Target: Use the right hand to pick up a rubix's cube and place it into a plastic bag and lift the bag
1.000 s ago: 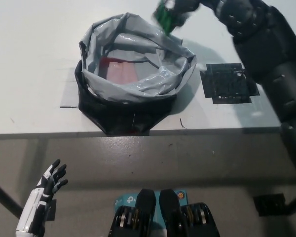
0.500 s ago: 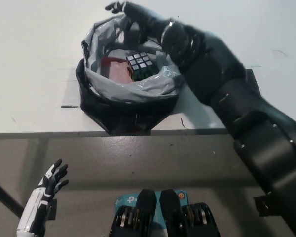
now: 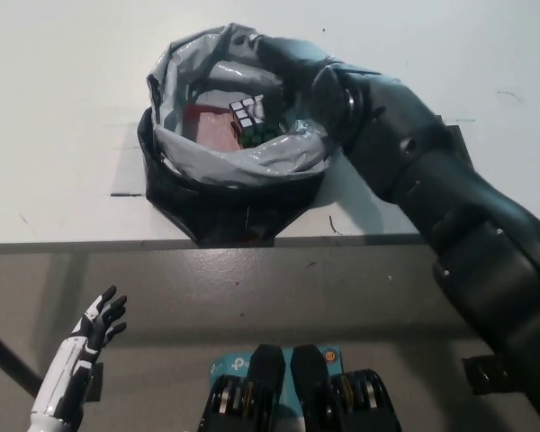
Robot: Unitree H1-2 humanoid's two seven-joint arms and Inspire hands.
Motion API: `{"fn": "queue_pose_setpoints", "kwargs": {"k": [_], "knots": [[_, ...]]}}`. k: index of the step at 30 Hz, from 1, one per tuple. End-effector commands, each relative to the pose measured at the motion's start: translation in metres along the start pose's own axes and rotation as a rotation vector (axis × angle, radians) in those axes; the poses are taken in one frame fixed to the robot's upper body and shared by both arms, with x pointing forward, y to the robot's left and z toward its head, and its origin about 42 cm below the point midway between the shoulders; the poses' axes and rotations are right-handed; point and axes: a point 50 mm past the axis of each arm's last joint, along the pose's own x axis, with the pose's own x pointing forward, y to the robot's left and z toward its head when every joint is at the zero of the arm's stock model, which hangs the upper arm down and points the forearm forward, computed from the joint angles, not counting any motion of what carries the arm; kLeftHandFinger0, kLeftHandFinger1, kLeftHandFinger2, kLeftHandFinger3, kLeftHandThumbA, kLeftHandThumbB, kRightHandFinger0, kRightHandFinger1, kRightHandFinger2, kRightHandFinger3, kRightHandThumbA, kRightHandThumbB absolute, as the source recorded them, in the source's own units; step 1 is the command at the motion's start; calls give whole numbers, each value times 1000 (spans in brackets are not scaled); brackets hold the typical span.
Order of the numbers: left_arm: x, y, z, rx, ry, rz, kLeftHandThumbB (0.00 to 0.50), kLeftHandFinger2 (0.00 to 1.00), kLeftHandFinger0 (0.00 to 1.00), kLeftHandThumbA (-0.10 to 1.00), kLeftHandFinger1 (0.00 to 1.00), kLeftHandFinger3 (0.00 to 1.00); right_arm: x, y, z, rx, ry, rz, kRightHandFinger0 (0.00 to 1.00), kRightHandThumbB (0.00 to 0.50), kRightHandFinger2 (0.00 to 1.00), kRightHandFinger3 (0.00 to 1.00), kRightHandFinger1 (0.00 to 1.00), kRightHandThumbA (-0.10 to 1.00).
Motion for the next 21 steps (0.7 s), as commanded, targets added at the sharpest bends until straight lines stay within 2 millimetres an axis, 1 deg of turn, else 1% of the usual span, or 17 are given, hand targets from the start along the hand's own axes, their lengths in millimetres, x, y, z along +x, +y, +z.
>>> {"fn": "queue_pose_setpoints", "kwargs": {"k": [1,3,5,7,10,11,12,15,18,19,21], "knots": [[1,4,11,21,-29,-13,278,1000,963,945,1000,1000,-8,-47,-15,-19,-2,-231,1000,450,1000,1000,1000,961],[1,4,10,20,-29,-11,273,1000,955,941,1000,1000,-10,-53,-20,3,5,-273,1000,446,1000,1000,1000,954],[0,2,10,17,-30,-11,263,1000,951,941,1000,1000,-12,-58,-26,-15,29,-333,1000,450,1000,1000,1000,937],[0,2,10,14,-31,-15,259,1000,949,941,1000,1000,-12,-58,-30,-23,46,-354,1000,461,1000,1000,1000,935],[-2,1,9,14,-29,-15,248,1000,927,941,1000,1000,-14,-56,-37,-4,58,-353,1000,461,1000,1000,1000,904],[-2,2,9,14,-28,-16,253,1000,917,940,1000,1000,-15,-56,-42,8,67,-353,1000,464,1000,1000,1000,900],[-1,2,9,17,-29,-17,244,1000,909,941,1000,1000,-16,-56,-46,12,76,-357,1000,466,1000,1000,1000,897],[-2,2,10,36,-30,-16,240,1000,889,959,995,1000,-17,-54,-52,3,98,-360,1000,476,1000,1000,1000,902],[-2,1,11,20,-22,-18,253,1000,897,949,998,1000,-17,-48,-59,-1,135,-332,1000,481,1000,1000,1000,912],[-2,1,11,18,-22,-17,248,1000,892,946,992,1000,-17,-44,-63,13,153,-306,1000,490,1000,1000,1000,924],[-3,1,11,17,-23,-17,248,1000,890,945,989,1000,-17,-41,-65,21,163,-291,1000,492,1000,1000,1000,929]]}}
